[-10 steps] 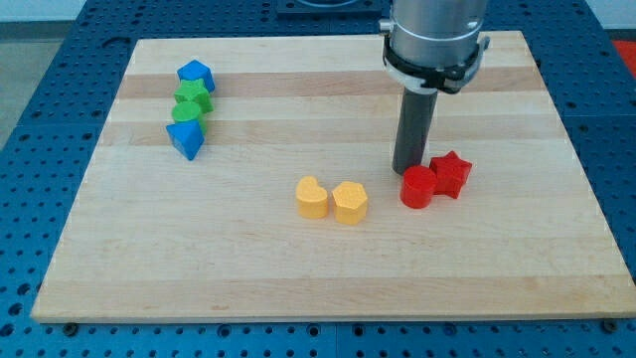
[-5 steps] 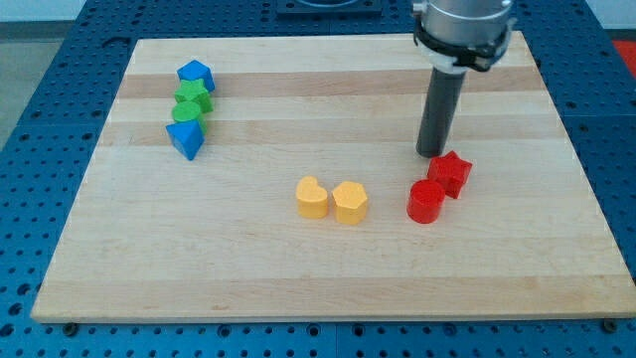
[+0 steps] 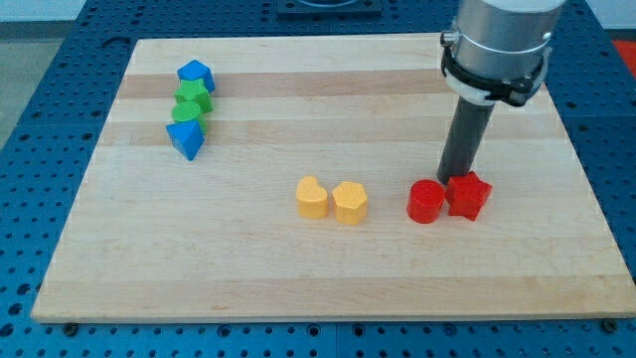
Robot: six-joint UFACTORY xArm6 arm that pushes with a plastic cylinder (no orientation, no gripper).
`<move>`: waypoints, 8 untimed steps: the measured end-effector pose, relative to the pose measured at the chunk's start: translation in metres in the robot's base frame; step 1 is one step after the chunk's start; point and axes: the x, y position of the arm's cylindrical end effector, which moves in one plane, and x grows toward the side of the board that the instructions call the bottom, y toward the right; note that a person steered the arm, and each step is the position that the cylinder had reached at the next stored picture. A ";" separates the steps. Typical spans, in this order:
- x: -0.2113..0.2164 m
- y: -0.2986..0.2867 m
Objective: Adjust red blocks in a horizontal line
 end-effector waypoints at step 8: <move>0.044 0.110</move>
